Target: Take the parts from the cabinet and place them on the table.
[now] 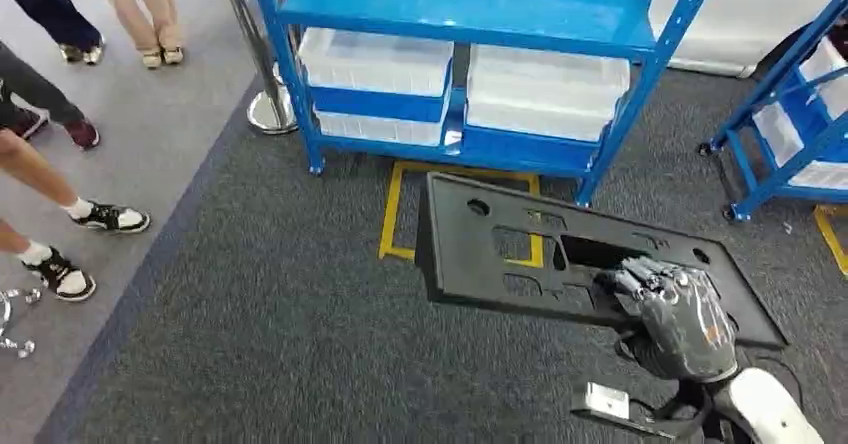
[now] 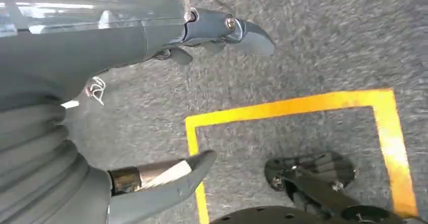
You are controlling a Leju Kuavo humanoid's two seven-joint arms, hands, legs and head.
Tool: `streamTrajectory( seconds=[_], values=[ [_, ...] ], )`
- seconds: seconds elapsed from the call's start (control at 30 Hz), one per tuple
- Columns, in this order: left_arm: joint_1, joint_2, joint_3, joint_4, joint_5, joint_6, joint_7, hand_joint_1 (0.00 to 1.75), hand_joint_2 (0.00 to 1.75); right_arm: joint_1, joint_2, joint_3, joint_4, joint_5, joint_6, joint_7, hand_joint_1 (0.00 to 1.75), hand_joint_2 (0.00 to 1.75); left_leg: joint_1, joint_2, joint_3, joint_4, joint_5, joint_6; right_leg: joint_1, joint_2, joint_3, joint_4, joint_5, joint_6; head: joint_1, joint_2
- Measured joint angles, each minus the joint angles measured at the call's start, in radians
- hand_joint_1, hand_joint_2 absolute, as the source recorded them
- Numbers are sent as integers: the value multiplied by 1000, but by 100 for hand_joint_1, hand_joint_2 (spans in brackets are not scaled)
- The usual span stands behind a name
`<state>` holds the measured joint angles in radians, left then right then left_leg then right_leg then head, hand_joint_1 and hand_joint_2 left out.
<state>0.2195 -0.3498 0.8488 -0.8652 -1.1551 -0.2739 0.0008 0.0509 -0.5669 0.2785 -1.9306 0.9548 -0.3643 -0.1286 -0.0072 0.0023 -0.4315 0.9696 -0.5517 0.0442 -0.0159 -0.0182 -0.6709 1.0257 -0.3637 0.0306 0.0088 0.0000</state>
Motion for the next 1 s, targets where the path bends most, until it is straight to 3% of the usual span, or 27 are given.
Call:
streamTrajectory(
  seconds=[0.03,0.07,0.13,0.17,0.2,0.23,0.3,0.33,0.37,0.47,0.5,0.53,0.57,0.6,0.67,0.7,0.73,0.77,0.8,0.83,0.87,1.0],
  values=[
    [-1,0,2,0,-3,-1,-2,0,175,1,0,0,1,-1,1,0,175,175,3,-1,-9,-2,13,5,-4,6,-9,12,-21,3,-1,0],
    [-3,0,5,0,-7,-2,-3,0,175,0,0,0,1,-2,3,-1,175,175,4,-1,-22,-2,23,12,-4,8,-26,55,-75,6,1,0],
    [-1,-1,13,0,-8,-3,-3,0,175,0,0,0,3,-3,4,0,175,175,3,-5,-49,-1,44,14,-7,9,-71,210,-184,13,1,0],
    [0,-1,15,0,-8,-3,-3,0,175,1,1,1,6,-3,6,0,175,175,2,-10,-64,2,54,13,-7,9,-83,274,-216,15,1,0],
    [0,-1,17,0,-8,-3,-3,0,175,1,1,1,8,-3,7,0,175,175,2,-16,-74,6,63,12,-7,9,-75,296,-223,15,1,0],
    [-1,-1,19,0,-9,-3,-3,0,175,1,1,1,8,-3,8,-1,175,175,2,-24,-86,11,69,10,-7,9,-46,272,-211,15,1,0],
    [-1,-3,23,0,-11,-3,-3,0,175,0,1,1,8,-3,8,0,175,175,4,-43,-104,25,76,5,-8,25,80,106,-148,11,1,0],
    [-2,-3,24,0,-11,-3,-3,0,175,0,1,1,8,-4,8,0,175,175,5,-50,-110,33,78,2,-9,65,139,11,-138,5,1,0],
    [-5,-3,24,0,-11,-3,-3,0,175,0,1,1,8,-4,9,0,175,175,0,-57,-123,38,82,-4,-9,95,150,-12,-158,0,1,0],
    [-5,-3,28,0,-22,-1,-2,0,175,-1,1,2,8,-6,12,-1,175,175,8,-86,-139,42,96,-24,0,62,139,-8,-147,-9,0,0],
    [-4,-3,33,0,-30,0,-2,0,175,-3,1,2,8,-8,13,-2,175,175,4,-98,-146,42,101,-31,-3,49,140,-16,-141,-19,0,0],
    [-5,-3,39,0,-33,2,-2,0,175,-8,2,2,8,-10,15,-2,175,175,6,-79,-148,58,88,-33,-9,31,140,-22,-134,-28,0,0],
    [-6,-3,40,0,-38,2,-2,0,175,-9,2,2,8,-11,16,-3,175,175,4,-46,-168,96,54,-37,-8,24,137,-24,-131,-38,-3,0],
    [-7,-3,41,0,-40,2,-2,0,175,-9,2,2,8,-13,16,-3,175,175,7,-29,-197,162,11,-42,-6,10,133,-23,-129,-41,-3,0],
    [-8,-2,42,0,-41,2,-3,0,175,-9,3,2,8,-14,17,-3,175,175,12,-17,-261,310,-60,-50,-3,-15,124,-22,-125,-44,-3,0],
    [-8,-2,43,0,-42,2,-3,0,175,-9,3,2,8,-14,17,-3,175,175,13,-15,-275,352,-69,-53,-3,-27,120,-20,-123,-42,-3,0],
    [-8,-2,45,0,-42,2,-3,0,175,-9,4,2,8,-14,17,-3,175,175,14,-13,-263,342,-54,-55,-3,-41,117,-18,-122,-41,-3,0],
    [-7,-2,47,0,-42,2,-4,0,175,-9,4,2,8,-14,17,-3,175,175,15,-7,-229,286,-22,-55,-3,-54,115,-14,-122,-40,-3,0],
    [-7,-2,47,0,-42,2,-5,0,175,-9,4,2,8,-14,18,-3,175,175,15,3,-175,196,19,-52,-3,-66,112,-9,-122,-40,-3,0],
    [-7,-2,47,0,-40,2,-6,0,175,-9,4,2,8,-15,18,-3,175,175,15,32,-121,105,51,-47,-3,-75,112,-4,-124,-37,-3,0],
    [-8,-2,47,0,-38,2,-6,0,175,-9,4,2,8,-16,19,-3,175,175,9,82,-96,48,39,-40,1,-86,111,-1,-125,-32,-3,0],
    [1,-3,45,0,-12,2,0,0,175,-13,4,2,7,-24,34,-3,175,175,0,32,-111,43,59,-12,2,-122,114,-5,-116,-5,-3,0]
  ],
)
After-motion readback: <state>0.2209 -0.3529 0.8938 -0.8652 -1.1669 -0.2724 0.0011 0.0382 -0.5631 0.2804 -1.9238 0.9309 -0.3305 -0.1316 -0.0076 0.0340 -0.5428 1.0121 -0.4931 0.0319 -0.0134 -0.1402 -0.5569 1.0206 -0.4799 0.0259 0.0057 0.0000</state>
